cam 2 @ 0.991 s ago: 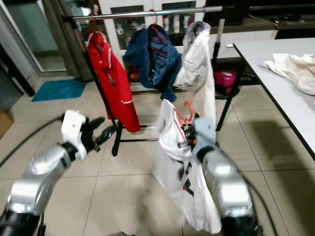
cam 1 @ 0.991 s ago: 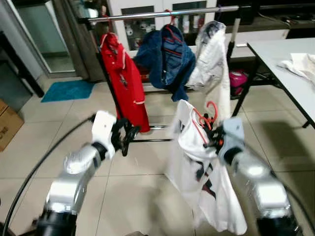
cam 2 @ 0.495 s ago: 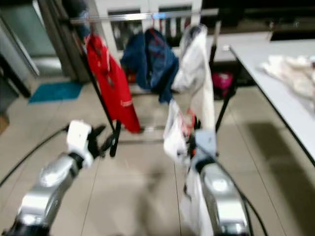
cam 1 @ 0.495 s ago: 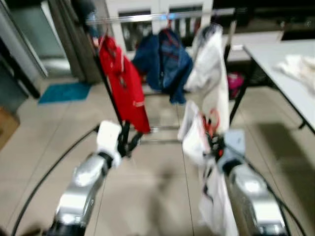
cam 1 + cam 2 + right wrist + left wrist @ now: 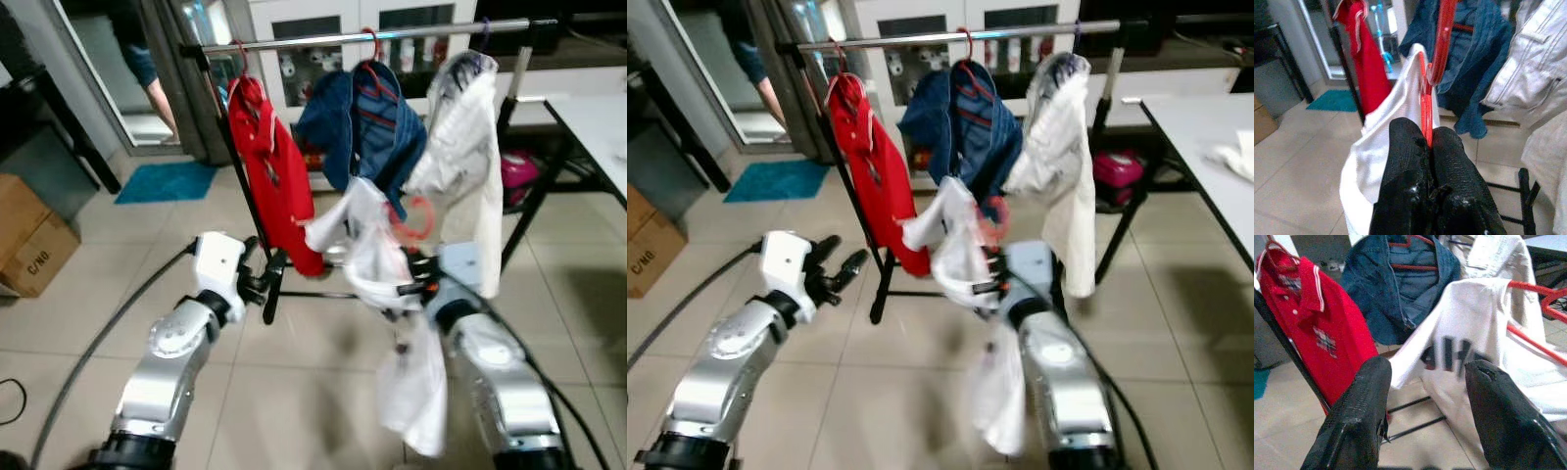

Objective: Hang hanger

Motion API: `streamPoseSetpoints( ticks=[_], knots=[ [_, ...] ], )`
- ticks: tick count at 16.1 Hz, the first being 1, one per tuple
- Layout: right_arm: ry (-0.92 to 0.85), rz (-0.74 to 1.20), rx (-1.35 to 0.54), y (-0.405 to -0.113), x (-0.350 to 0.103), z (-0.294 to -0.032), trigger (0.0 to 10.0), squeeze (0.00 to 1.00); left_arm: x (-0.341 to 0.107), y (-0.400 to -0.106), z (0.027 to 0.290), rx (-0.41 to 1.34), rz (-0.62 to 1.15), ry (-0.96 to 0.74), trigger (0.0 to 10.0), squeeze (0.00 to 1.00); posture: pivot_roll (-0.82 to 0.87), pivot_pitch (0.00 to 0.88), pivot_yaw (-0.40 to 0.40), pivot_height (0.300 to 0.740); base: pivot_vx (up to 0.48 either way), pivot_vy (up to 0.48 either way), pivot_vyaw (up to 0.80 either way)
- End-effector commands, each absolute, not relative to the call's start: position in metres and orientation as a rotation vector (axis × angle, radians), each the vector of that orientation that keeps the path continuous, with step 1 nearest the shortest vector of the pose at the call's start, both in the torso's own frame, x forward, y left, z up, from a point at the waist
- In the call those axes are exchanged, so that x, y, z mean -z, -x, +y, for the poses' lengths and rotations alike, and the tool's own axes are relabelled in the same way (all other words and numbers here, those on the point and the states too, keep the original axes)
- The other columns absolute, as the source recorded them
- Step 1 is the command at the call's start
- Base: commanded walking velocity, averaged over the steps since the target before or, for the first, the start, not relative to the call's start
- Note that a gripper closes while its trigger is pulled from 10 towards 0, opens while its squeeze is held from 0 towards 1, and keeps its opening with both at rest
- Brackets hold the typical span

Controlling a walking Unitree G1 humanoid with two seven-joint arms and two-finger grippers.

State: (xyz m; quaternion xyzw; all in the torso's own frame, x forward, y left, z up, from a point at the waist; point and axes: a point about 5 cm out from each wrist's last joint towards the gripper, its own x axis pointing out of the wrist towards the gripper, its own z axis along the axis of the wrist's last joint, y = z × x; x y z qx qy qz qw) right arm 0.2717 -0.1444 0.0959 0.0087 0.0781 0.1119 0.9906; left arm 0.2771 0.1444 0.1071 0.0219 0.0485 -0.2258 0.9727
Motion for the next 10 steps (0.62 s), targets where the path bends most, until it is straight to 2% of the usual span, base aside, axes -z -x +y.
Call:
streamPoseSetpoints(
  ticks=[1,10],
  knots=[
    [-0.061,0.09,-0.284,-0.277,-0.113,-0.127,10.0,0.0,-0.112,-0.279,0.154,0.427,0.09,-0.072,10.0,0.0,-0.07,0.0,0.13,0.74,0.401,0.0,0.0],
    [-0.026,0.044,-0.289,-0.284,-0.126,-0.125,10.0,0.0,-0.113,-0.28,0.159,0.418,0.108,-0.063,10.0,0.0,-0.06,0.0,0.121,0.74,0.401,0.0,0.0]
  ],
)
